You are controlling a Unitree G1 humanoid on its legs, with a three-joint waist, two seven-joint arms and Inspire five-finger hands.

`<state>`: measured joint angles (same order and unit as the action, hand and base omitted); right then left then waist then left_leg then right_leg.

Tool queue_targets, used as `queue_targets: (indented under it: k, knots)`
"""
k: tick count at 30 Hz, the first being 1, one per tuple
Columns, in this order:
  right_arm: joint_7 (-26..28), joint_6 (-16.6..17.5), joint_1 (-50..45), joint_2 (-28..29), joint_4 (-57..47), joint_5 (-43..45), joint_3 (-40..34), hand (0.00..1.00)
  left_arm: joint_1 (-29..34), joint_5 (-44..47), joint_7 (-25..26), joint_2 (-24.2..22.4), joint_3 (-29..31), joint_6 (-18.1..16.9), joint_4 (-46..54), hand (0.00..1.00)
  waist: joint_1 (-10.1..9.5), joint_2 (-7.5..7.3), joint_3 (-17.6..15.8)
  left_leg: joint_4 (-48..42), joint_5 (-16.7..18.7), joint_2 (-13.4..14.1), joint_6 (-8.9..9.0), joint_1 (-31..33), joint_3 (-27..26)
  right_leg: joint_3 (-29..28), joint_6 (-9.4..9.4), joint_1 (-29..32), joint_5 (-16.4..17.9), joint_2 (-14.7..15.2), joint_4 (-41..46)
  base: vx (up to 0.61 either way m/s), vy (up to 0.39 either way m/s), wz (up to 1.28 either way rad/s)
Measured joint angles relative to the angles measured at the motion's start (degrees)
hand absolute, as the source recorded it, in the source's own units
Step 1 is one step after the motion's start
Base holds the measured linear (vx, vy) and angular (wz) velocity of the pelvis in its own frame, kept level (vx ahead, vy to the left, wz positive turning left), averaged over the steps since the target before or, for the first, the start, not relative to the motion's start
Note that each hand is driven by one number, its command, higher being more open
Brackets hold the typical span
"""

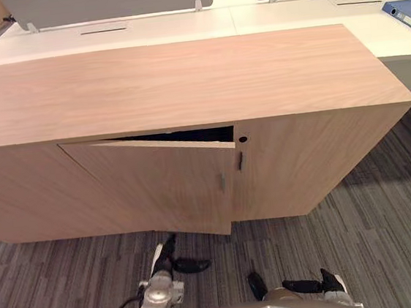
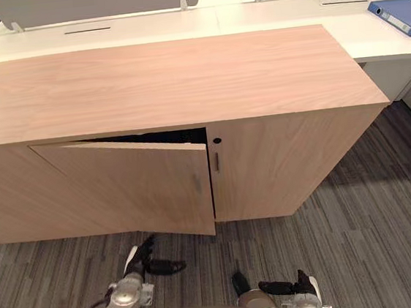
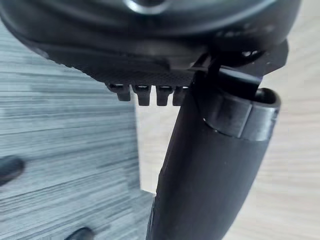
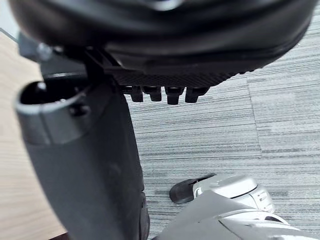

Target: Walk over to the cabinet, pick up the folder, carry it to the office cabinet, place the folder inside the office cabinet, then close the office cabinet door

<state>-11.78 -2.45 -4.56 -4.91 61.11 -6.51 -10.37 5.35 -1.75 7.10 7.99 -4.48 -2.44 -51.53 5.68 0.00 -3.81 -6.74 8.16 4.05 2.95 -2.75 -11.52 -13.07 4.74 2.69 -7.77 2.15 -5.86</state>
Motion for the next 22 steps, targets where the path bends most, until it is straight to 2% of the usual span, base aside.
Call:
queue_targets:
  k: [5, 8, 13, 16, 22]
  knots:
    - [0.79, -0.06, -0.17, 0.16, 0.61, 0.03, -2.23, 1.0, 1.93, -0.18, -0.2, -0.05, 7.71, 0.73, -6.88, 1.0, -1.27, -0.05, -0.1, 0.59, 0.19, -0.1, 0.22, -0.71, -0.17, -0.23, -0.09, -0.21, -0.03, 0.0, -0.01, 0.0, 0.024, -0.03]
    - [1.24, -0.06, -0.08, 0.01, 1.01, 0.03, -2.31, 1.0, 2.84, -1.3, -0.14, 0.51, 8.9, 0.71, -9.06, 1.0, -1.85, 0.01, -0.13, 0.65, 0.17, -0.09, 0.17, -0.92, -0.47, -0.8, -0.21, -0.16, -0.14, -0.18, 0.0, 0.02, 0.022, -0.08]
    - [1.77, -0.1, 1.12, 0.22, 2.0, 0.03, -2.38, 1.0, 3.62, -1.15, -0.17, -0.86, 14.52, 0.68, -9.52, 1.0, -2.69, -0.91, -0.7, 0.6, 0.3, -0.14, 0.21, -1.6, -1.9, -2.31, -0.26, -0.15, -0.65, -0.4, 0.03, 0.0, 0.031, -0.16]
    - [1.8, -0.19, 2.16, 0.34, 2.2, 0.0, -2.25, 1.0, 3.86, -0.8, -0.05, -1.42, 17.12, 0.67, -9.54, 1.0, -3.08, -1.15, -1.22, 0.29, 0.94, -0.11, 1.06, -2.5, -3.27, -3.28, -0.76, -0.36, -0.67, -0.57, -0.02, -0.02, 0.037, -0.26]
    - [1.93, -0.83, 2.49, 0.27, 2.22, -0.04, -4.23, 1.0, 4.25, 1.85, 0.02, -2.54, 19.49, 0.68, -9.56, 1.0, -4.09, -0.5, -2.52, -0.19, 1.77, 0.96, 2.03, -4.33, -3.61, 1.14, -2.05, -1.96, -0.41, -0.59, -0.04, -0.01, 0.012, -0.05]
